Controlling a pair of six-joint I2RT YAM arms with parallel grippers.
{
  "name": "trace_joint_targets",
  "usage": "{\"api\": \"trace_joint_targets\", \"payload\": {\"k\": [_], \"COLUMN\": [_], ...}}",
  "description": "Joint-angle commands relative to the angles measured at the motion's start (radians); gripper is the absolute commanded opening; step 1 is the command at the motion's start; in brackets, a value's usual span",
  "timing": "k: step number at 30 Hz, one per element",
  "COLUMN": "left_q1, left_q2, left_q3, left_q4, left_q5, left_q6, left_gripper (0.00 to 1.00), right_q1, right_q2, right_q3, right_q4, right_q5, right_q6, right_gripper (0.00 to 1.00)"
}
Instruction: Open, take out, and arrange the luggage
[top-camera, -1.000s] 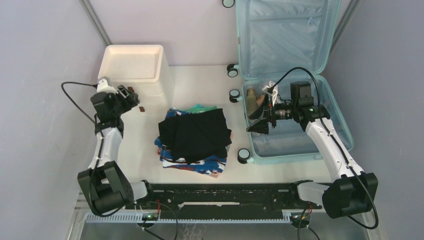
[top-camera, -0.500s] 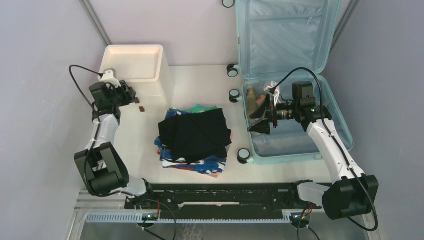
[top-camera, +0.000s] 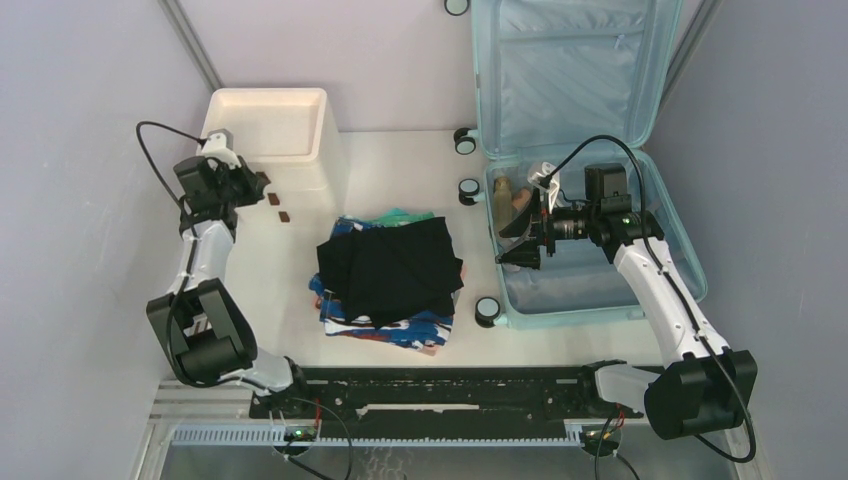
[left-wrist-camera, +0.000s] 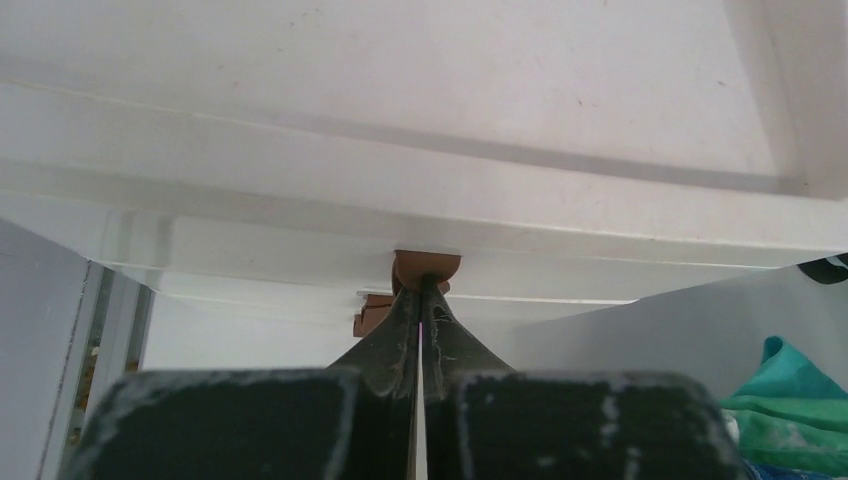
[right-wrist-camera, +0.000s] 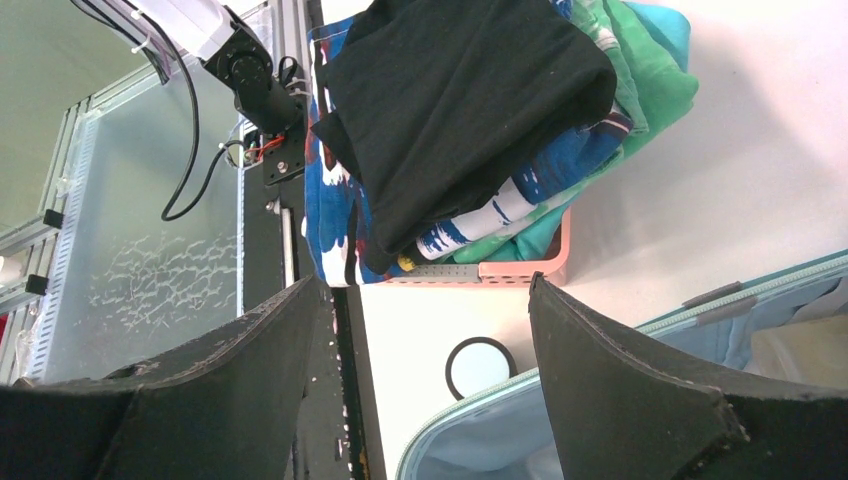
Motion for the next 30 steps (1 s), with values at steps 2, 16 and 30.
{"api": "trace_joint_targets", "payload": {"k": [2, 16, 30], "left_q1": [0.002, 0.006, 0.007], "left_q2": [-0.041, -0.367, -0.479], "left_q3": [0.049, -0.243, -0.333], "left_q4": [0.035, 0.006, 0.023], "left_q5": [0.009, -0.093, -0.122], "left_q6": [0.028, -0.003, -0.079], "left_gripper": [0.00, 0.00, 0.68], "right_q1": [-0.005, -0.002, 0.002], "right_q2": [-0.007, -0.016, -0.021], "right_q3": [0.002, 0.002, 0.002], "right_q4": [0.001, -0.001, -0.004], "right_q5": [-0.022, -0.036, -0.048], "right_q6": [-0.023, -0.020, -0.021], "right_gripper": [0.84, 0.84, 0.84]}}
